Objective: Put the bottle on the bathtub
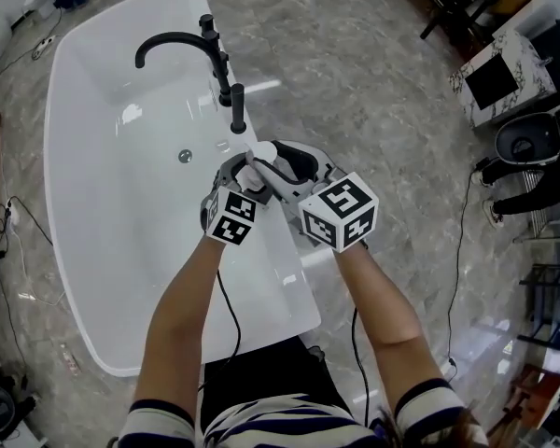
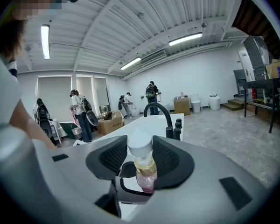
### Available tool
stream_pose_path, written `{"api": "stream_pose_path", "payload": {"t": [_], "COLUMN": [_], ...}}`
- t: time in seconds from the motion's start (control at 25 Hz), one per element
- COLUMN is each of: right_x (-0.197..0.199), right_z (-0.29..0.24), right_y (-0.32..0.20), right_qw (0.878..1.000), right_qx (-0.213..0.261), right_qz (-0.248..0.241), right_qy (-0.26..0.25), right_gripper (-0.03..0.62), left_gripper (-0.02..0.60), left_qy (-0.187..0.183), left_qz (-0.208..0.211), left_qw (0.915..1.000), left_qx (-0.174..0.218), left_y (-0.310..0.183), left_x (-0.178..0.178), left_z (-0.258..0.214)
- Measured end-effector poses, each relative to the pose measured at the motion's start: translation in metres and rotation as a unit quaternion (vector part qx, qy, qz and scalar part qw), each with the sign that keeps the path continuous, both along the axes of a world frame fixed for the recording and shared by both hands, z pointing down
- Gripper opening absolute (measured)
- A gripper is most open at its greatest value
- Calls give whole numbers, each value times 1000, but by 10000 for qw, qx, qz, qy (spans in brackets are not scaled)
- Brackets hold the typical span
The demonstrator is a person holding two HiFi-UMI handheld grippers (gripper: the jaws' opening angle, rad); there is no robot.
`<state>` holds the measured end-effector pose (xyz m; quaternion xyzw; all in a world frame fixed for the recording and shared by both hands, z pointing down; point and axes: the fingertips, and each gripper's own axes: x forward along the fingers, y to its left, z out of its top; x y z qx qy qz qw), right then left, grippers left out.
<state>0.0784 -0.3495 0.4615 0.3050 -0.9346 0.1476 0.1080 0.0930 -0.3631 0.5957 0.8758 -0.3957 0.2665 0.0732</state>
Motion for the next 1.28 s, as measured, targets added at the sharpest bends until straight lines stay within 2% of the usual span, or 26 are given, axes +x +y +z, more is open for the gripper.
{"api": "stream_pose_path", "payload": {"t": [0.56, 0.8, 1.28], "right_x": [-3, -3, -3], "right_z": [3, 4, 6], "right_y": [-12, -10, -8], "right_qw": [9998, 9998, 9993], "right_qx": [-76, -59, -47], "right_qz": [160, 214, 350], "right_qy": [-8, 15, 158], "right_gripper": [183, 183, 183], "left_gripper": [313, 313, 313], "left_qy": [261, 266, 433], "left_qz": [41, 70, -83], "left_qw": [9996, 9994, 9988], "left_qx": [-68, -209, -229], "left_y": [-6, -4, -3], "left_x": [-1, 0, -1], "left_z": [3, 5, 1]}}
